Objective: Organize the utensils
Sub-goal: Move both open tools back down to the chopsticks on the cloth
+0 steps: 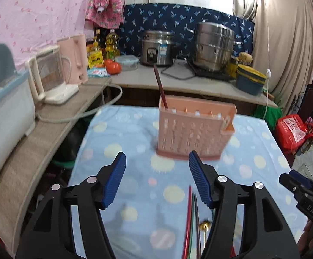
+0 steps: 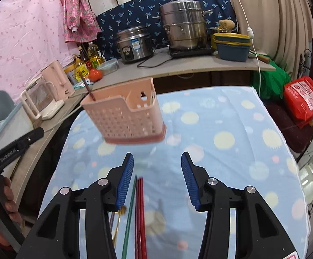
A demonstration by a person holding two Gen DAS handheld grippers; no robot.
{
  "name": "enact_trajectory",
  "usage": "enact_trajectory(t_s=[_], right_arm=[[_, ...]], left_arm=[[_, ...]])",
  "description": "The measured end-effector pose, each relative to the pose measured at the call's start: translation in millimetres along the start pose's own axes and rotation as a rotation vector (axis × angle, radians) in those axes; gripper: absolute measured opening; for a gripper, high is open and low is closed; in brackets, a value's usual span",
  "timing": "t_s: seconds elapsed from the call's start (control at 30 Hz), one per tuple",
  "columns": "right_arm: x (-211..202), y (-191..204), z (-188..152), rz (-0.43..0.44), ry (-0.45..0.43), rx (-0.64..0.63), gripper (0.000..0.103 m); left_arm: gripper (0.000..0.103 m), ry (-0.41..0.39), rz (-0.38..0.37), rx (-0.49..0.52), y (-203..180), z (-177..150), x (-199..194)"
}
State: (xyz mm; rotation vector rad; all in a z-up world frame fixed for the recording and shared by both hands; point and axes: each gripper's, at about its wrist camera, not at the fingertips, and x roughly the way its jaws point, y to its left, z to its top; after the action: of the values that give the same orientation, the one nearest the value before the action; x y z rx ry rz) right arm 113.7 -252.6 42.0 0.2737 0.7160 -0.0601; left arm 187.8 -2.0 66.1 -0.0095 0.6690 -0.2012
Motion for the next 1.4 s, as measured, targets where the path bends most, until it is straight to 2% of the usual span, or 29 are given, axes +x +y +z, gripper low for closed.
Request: enact_trajectory(t_s=[0.2, 0.43, 0.57, 0.77, 0.97, 1.4], right_arm=[[-27, -6, -58, -0.043, 0.037, -0.002, 0.045], [-39, -22, -116, -0.072, 0.109, 0.03, 0.045], [-37, -22, -141, -0.075, 0.146, 0.038, 0.045], [-29, -5, -162, -0.052, 0.184, 0.012, 0.045], [-15, 9, -175, -0.053, 0.216, -0.028, 0.045], [-5, 2, -175, -0.087, 0.218, -0.035, 0.045]], left_arm=[[0.059, 0.099, -0.035, -0.023, 2, -66, -14], [0.06, 0.222, -0.054, -0.038, 10, -136, -16], [0.06, 0.242, -0.067, -0.041, 9, -160, -20], [0.06, 0.267, -0.065, -0.035, 6, -179, -20], [0.06, 0.274, -0.073, -0.034, 4, -183, -19], [0.06, 0.288, -0.082, -0.034, 4, -186, -14]])
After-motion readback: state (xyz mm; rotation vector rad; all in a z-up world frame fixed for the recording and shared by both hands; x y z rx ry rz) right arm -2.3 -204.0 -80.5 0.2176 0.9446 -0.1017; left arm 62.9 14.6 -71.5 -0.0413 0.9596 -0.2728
